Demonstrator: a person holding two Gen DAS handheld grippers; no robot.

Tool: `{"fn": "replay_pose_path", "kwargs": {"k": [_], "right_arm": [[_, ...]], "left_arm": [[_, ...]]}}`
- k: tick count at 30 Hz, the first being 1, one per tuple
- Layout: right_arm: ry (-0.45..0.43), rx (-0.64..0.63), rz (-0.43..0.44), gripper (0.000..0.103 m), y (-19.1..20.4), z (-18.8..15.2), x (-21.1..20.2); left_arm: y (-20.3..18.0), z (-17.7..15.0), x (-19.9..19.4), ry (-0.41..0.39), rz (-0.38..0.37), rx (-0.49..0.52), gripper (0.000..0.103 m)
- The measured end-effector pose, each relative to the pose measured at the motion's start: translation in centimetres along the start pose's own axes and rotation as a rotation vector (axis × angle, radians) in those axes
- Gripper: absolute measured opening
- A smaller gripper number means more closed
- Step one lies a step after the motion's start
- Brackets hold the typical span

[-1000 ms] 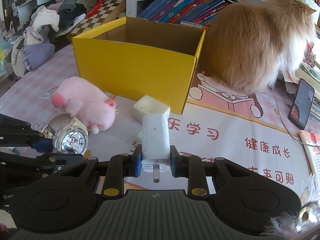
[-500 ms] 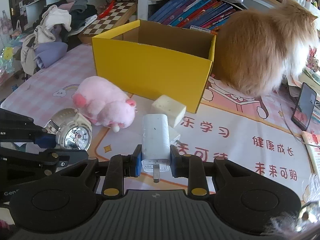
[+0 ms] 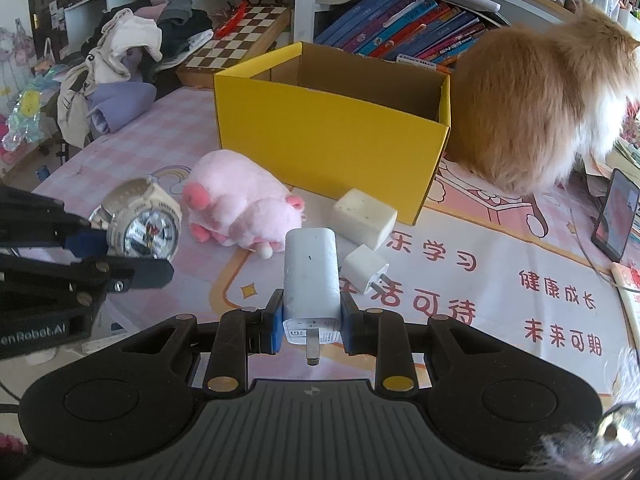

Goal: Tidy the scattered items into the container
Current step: 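Lift the watch with the left tool while the right tool lifts the charger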

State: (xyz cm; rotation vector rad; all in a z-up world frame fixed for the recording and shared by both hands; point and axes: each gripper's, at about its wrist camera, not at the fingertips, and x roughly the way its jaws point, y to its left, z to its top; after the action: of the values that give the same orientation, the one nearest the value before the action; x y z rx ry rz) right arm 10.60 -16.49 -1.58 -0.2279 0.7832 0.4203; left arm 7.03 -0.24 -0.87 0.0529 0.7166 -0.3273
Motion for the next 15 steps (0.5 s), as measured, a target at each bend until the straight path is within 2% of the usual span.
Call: {"fn": "replay_pose_path", "kwargs": {"k": [6, 15], "right_arm": [[-0.008, -0.022, 0.03, 0.025, 0.4, 1.2, -0.7], [-0.071, -0.057, 0.043, 0.025, 0.1, 4.8, -1.7]], "left_arm": [[0.6, 1.4, -0.9, -0.043, 0.01, 0.029, 0.018], [1.3, 4.4, -1.5, -0.12, 0.033, 0.084, 0.018]]}}
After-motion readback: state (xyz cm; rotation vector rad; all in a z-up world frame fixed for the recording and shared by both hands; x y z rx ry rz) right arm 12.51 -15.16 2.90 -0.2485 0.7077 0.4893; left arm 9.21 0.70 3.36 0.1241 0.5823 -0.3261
